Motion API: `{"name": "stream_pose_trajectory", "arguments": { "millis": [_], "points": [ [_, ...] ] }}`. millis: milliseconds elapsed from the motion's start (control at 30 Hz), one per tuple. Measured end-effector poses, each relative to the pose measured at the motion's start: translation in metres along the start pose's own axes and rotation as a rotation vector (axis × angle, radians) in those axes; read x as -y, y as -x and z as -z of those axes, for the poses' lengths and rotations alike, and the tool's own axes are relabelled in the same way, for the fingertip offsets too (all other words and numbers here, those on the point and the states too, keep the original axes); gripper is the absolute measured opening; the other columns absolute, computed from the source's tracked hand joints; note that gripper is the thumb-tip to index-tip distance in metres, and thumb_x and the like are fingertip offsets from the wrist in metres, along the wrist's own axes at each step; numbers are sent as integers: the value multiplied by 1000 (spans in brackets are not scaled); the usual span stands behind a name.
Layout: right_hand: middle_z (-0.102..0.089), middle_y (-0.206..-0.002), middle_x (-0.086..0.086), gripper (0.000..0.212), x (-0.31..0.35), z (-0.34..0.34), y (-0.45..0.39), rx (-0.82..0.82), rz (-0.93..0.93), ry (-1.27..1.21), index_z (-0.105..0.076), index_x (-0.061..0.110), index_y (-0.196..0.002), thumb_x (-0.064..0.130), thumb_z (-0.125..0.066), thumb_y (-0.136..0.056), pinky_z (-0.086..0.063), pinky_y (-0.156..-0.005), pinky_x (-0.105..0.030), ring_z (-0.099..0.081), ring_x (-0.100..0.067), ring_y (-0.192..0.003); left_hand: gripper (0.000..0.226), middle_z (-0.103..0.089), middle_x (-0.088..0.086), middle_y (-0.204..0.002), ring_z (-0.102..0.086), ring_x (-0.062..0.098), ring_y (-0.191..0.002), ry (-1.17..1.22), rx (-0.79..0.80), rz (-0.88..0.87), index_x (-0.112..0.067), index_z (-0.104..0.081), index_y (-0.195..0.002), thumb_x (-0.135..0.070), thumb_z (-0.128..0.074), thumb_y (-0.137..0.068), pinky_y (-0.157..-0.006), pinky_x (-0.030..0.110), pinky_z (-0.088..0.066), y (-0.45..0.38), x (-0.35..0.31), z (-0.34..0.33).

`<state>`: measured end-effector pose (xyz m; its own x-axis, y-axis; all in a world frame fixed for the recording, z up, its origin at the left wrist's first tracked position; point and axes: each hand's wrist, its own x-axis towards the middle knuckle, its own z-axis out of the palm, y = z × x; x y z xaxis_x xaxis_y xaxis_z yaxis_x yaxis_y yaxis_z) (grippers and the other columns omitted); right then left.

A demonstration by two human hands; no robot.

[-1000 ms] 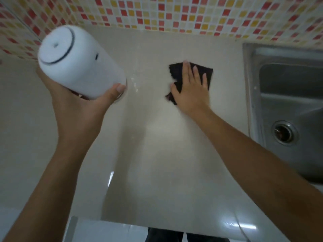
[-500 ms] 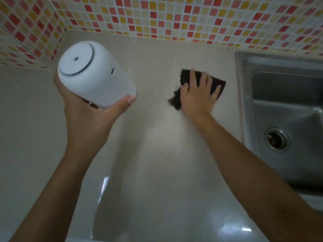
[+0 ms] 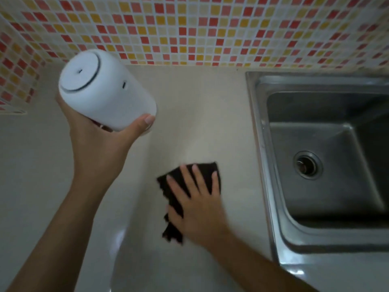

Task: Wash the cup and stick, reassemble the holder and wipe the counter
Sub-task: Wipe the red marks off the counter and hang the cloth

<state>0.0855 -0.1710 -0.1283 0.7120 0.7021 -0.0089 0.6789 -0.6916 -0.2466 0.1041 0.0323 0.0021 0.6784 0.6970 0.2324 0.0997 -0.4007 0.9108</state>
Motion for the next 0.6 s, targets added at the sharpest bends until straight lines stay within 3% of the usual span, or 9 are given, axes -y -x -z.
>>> {"name": "stream_pose_trajectory", "arguments": {
  "millis": [133,300,433,600],
  "points": [
    [-27,-157,-7,61,-94,21,-120,-64,-296,80,-33,32,-147,58,-30,-92,-6,-113,-63,-20,-31,-145,103,-51,1,-140,-54,3,-123,12,22,4,-3,-28,-145,-34,-88,-67,-95,18,-51,8,3,0],
    [-6,-162,-4,63,-159,47,-212,26,-436,40,-13,30,-153,57,-17,-96,3,-117,-55,-2,-25,-149,103,-51,-1,-139,-54,-4,-119,26,25,40,-5,-26,-146,-30,-85,-65,-91,10,-49,32,11,7],
    [-21,-159,-6,61,-110,30,-141,-103,-326,72,-25,29,-151,55,-22,-96,-5,-117,-57,-14,-28,-147,106,-50,-4,-140,-53,-5,-119,21,20,77,-9,-26,-146,-33,-86,-62,-91,10,-49,32,20,16],
    [-23,-159,-4,63,-12,11,-14,-17,-68,22,-28,26,-151,52,-34,-93,-12,-116,-56,-17,-26,-147,108,-47,-9,-141,-50,-6,-122,24,42,71,-18,-23,-147,-35,-87,-63,-96,12,-48,10,19,10]
  ]
}}
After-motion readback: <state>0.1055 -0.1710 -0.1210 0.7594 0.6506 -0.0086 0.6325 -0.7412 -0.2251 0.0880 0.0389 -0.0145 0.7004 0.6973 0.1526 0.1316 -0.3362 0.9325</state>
